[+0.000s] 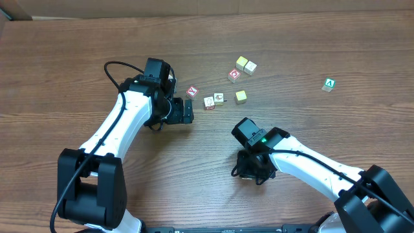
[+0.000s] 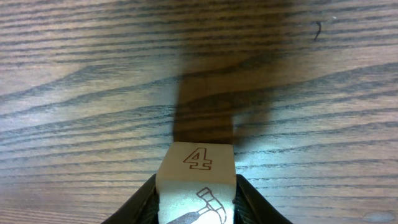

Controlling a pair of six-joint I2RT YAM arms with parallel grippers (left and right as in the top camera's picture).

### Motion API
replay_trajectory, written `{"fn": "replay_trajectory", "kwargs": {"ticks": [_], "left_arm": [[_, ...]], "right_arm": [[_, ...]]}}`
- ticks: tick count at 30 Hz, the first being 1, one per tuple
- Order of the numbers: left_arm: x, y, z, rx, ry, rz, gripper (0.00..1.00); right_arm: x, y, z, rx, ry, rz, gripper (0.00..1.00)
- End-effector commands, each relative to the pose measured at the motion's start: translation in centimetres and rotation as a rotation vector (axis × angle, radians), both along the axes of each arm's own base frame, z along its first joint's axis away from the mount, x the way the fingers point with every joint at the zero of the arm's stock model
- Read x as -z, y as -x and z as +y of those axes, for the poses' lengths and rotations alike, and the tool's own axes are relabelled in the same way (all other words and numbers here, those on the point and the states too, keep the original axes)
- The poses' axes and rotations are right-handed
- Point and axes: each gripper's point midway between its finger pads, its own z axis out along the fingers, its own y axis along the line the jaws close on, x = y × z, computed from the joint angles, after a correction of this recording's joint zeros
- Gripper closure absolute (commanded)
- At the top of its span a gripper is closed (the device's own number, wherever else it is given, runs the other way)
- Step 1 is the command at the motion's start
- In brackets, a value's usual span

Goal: Flip 5 blocks
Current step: 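Carry the block toward the front and set it down with the right gripper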

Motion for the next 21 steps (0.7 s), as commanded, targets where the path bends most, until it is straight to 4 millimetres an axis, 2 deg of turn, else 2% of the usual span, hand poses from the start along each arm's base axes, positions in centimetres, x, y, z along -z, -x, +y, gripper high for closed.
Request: {"fn": "replay_trajectory", "kwargs": {"ticks": [1,5,7,12,16,18,21], "left_arm": [[0.2,0.3,-0.2,-0.007,0.012,0.016,0.00],[0.2,0.4,-0.2,-0.007,0.011,0.018,0.00],[0.3,0.4,-0.2,-0.007,0.011,0.019,0.00],[0.3,0.5,-0.1,-0.007,0.010,0.022,0.00],[0.3,0.5,-0.1,-0.006,0.010,0.023,0.00],[0.3,0.5,-0.1,-0.006,0.010,0.022,0.00],[0.3,0.5,-0.1,-0.004,0.009,0.021,0.00]], "right_arm": [[0.1,-0.1,-0.2,-0.006,0.008,-0.012,0.65],[0.2,-0.4,-0.7,-0.005,0.036,-0.031,0.65],[0.2,-0.5,-0.8,-0.008,0.043,-0.034,0.61],[0.2,-0.5,-0.8,-0.008,0.042,-0.034,0.56],[0.1,-0.7,-0.6,-0.007,0.036,-0.042,0.56],[-0.4,-1.5,-0.4,-0.004,0.035,-0.067,0.56],[-2.4,-3.4,-0.2,0.016,0.064,-0.130,0.56]]}}
